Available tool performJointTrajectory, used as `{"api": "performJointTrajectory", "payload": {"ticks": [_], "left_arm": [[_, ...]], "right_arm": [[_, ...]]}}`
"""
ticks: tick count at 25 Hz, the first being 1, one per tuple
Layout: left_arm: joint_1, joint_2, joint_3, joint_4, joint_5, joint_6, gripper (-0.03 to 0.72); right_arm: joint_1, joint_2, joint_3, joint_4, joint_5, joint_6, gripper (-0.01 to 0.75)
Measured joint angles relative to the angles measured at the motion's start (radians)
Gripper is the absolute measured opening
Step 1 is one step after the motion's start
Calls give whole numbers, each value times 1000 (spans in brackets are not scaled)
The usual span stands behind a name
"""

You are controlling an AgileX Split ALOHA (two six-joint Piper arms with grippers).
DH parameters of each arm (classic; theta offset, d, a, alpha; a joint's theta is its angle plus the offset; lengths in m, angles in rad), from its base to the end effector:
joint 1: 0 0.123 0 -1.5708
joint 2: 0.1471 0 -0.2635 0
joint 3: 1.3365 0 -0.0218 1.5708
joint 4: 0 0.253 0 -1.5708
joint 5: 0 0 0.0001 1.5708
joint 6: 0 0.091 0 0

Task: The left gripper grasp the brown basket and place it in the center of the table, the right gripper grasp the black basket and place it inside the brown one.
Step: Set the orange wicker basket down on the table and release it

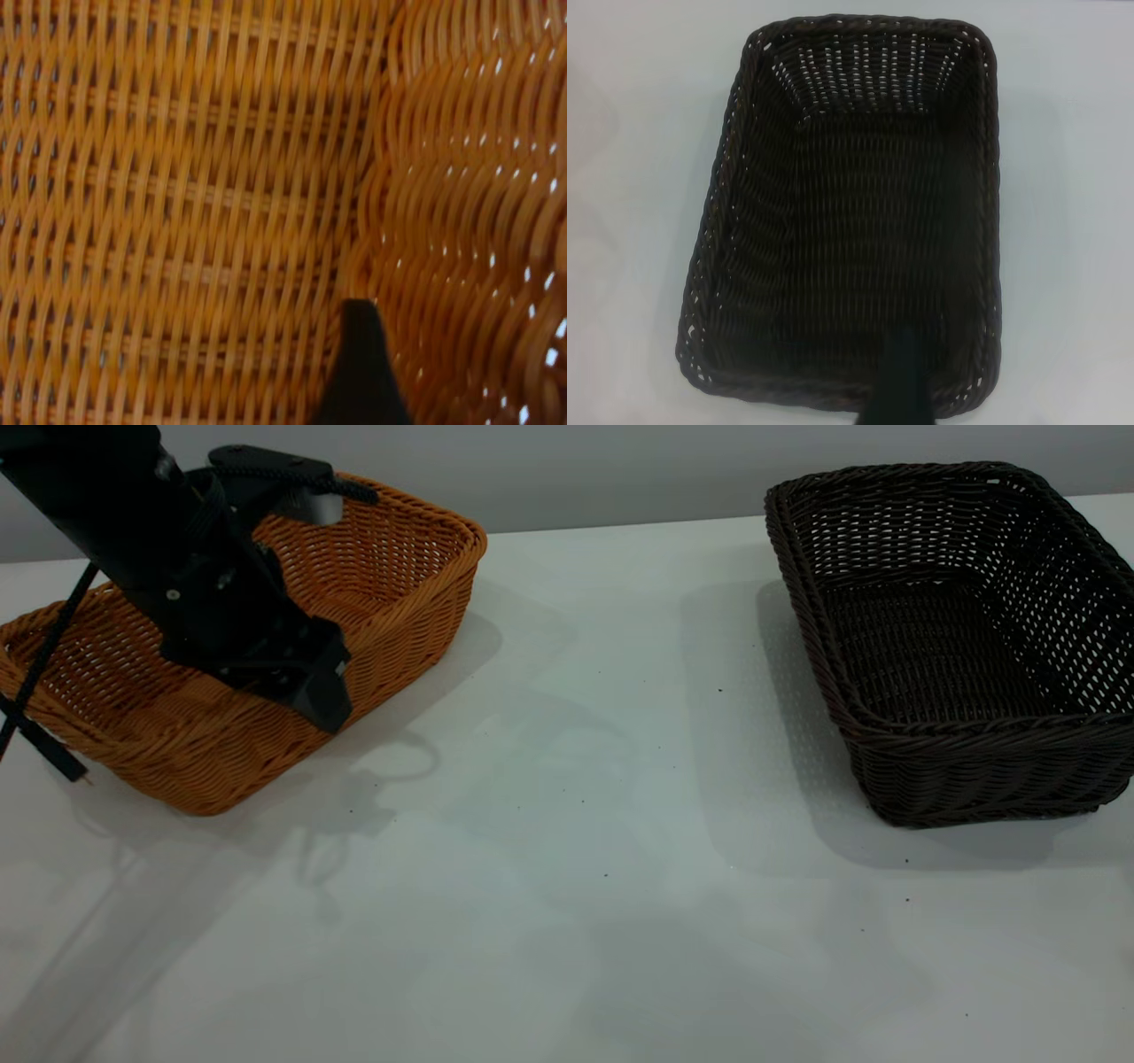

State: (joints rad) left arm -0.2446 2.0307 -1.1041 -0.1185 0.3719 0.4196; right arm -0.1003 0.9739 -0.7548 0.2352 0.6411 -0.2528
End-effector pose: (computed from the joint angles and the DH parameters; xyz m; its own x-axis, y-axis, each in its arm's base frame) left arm 0.3557 -0.0928 0.0806 -0.7863 0.5095 -0.3495 0.5206 0.8510 0.0694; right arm 0.2046 -0.0078 0.2865 -0.6838 0.0061 -0.7297 -0.0446 0.9977 0.0501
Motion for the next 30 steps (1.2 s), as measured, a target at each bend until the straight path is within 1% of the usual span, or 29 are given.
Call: {"api": "performJointTrajectory", "payload": {"ticks": [2, 5, 7, 8, 13, 20, 23, 26, 30], "left_arm": [[0, 4, 0, 0, -20, 1, 384], [0, 4, 0, 5, -25, 6, 201], [0, 4, 0, 11, -39, 26, 123], [-1, 2, 0, 7, -40, 34, 109], [-40, 2, 0, 1, -7, 150, 111], [-174, 2, 0, -6, 78, 408, 110], [-221, 2, 0, -8, 121, 478, 109], [-253, 2, 0, -5, 169, 523, 109], [-274, 1, -1, -6, 244, 613, 109]], "right_arm": [[0, 0, 0, 0, 2, 0, 581], [0, 0, 0, 0, 2, 0, 581], [0, 0, 0, 0, 2, 0, 581], [0, 0, 0, 0, 2, 0, 581], [0, 0, 0, 9, 2, 0, 581], [0, 0, 0, 20, 2, 0, 581], [0, 0, 0, 20, 2, 0, 581], [0, 0, 0, 20, 1, 0, 581], [0, 0, 0, 21, -6, 0, 581]]}}
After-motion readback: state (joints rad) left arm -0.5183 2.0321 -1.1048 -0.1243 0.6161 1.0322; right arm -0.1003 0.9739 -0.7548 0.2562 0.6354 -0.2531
